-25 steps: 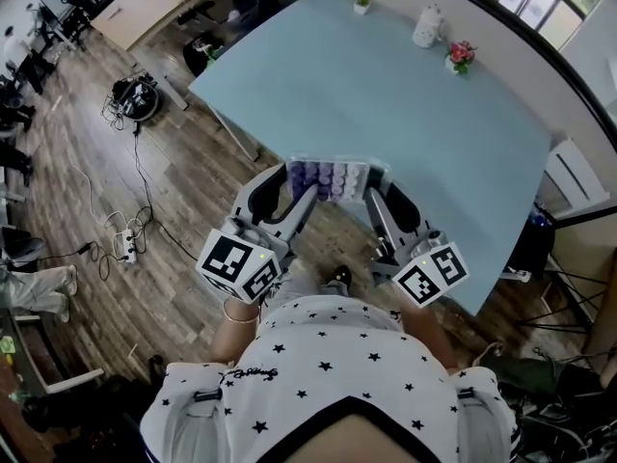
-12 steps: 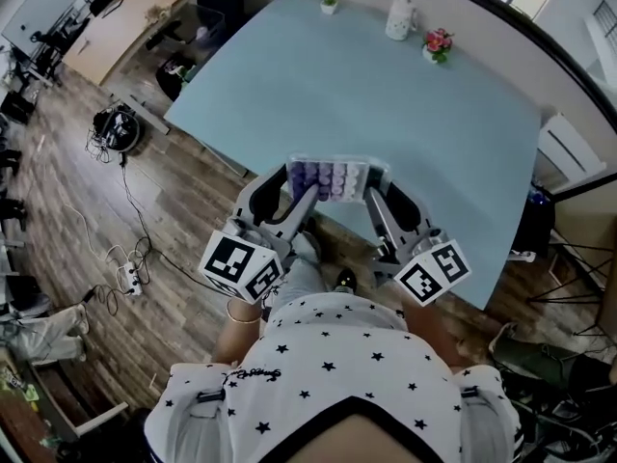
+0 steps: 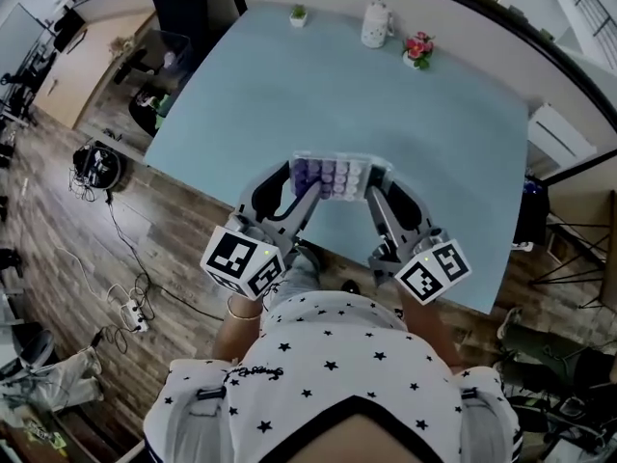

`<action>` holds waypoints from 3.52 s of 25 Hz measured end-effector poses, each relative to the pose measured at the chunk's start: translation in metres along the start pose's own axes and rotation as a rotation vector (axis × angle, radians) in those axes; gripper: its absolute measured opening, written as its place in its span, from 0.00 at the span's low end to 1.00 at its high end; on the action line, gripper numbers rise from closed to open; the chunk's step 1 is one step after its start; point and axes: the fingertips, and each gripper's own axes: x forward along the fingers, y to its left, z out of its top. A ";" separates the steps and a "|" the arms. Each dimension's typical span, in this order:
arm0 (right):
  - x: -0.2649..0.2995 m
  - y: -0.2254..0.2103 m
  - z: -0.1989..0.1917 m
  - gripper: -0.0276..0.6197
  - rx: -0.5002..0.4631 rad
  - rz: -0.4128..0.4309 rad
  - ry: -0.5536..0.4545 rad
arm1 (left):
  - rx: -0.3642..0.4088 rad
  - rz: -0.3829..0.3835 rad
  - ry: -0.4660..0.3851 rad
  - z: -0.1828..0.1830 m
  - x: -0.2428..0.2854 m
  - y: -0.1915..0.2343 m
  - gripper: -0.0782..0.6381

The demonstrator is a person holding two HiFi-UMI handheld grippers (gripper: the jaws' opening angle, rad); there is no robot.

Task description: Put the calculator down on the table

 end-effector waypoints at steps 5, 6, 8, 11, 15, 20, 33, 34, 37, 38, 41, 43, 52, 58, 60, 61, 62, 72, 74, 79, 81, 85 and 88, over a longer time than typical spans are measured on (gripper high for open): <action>0.036 -0.018 0.008 0.20 0.000 -0.065 -0.015 | -0.003 -0.061 0.016 0.012 0.032 0.035 0.40; 0.045 -0.021 0.009 0.20 0.002 -0.076 -0.014 | -0.006 -0.071 0.020 0.014 0.037 0.044 0.40; 0.060 -0.025 0.009 0.20 0.001 -0.096 -0.010 | -0.013 -0.089 0.027 0.016 0.046 0.059 0.40; 0.067 -0.029 0.007 0.20 -0.005 -0.124 -0.013 | -0.023 -0.117 0.032 0.014 0.052 0.067 0.40; 0.065 -0.031 0.007 0.20 -0.013 -0.159 -0.017 | -0.032 -0.152 0.037 0.012 0.057 0.068 0.40; 0.064 -0.032 0.006 0.20 -0.014 -0.197 -0.014 | -0.041 -0.188 0.052 0.010 0.062 0.069 0.40; 0.121 -0.048 -0.033 0.20 0.021 -0.313 0.029 | -0.104 -0.263 0.135 -0.017 0.081 0.140 0.40; 0.122 -0.049 -0.036 0.20 0.024 -0.320 0.032 | -0.106 -0.268 0.140 -0.019 0.082 0.142 0.40; 0.124 -0.050 -0.044 0.20 0.030 -0.342 0.042 | -0.114 -0.281 0.156 -0.027 0.082 0.147 0.40; 0.125 -0.051 -0.047 0.20 0.032 -0.350 0.047 | -0.118 -0.284 0.161 -0.029 0.082 0.149 0.40; 0.125 -0.058 -0.057 0.20 0.045 -0.375 0.069 | -0.131 -0.286 0.185 -0.039 0.085 0.154 0.40; 0.126 -0.064 -0.064 0.20 0.060 -0.385 0.086 | -0.140 -0.284 0.208 -0.048 0.088 0.156 0.40; 0.122 -0.094 -0.087 0.20 0.118 -0.402 0.152 | -0.175 -0.272 0.292 -0.082 0.109 0.159 0.40; 0.115 -0.115 -0.101 0.20 0.154 -0.416 0.196 | -0.200 -0.252 0.340 -0.106 0.121 0.155 0.40; 0.113 -0.120 -0.105 0.20 0.158 -0.422 0.212 | -0.210 -0.247 0.354 -0.113 0.124 0.154 0.40; 0.112 -0.123 -0.107 0.20 0.160 -0.425 0.220 | -0.213 -0.245 0.361 -0.116 0.125 0.154 0.40; 0.110 -0.125 -0.110 0.20 0.163 -0.428 0.228 | -0.215 -0.243 0.369 -0.120 0.126 0.153 0.40; 0.102 -0.142 -0.136 0.21 0.206 -0.458 0.299 | -0.239 -0.225 0.456 -0.154 0.132 0.153 0.40; 0.101 -0.145 -0.141 0.21 0.215 -0.461 0.310 | -0.241 -0.222 0.470 -0.159 0.133 0.153 0.40; 0.097 -0.153 -0.152 0.21 0.239 -0.475 0.338 | -0.236 -0.219 0.504 -0.172 0.136 0.152 0.40; 0.095 -0.155 -0.156 0.21 0.246 -0.480 0.350 | -0.237 -0.218 0.519 -0.177 0.137 0.151 0.40; 0.092 -0.160 -0.162 0.21 0.256 -0.488 0.371 | -0.248 -0.210 0.545 -0.185 0.138 0.150 0.40; 0.091 -0.162 -0.167 0.21 0.261 -0.496 0.386 | -0.254 -0.204 0.564 -0.191 0.137 0.150 0.40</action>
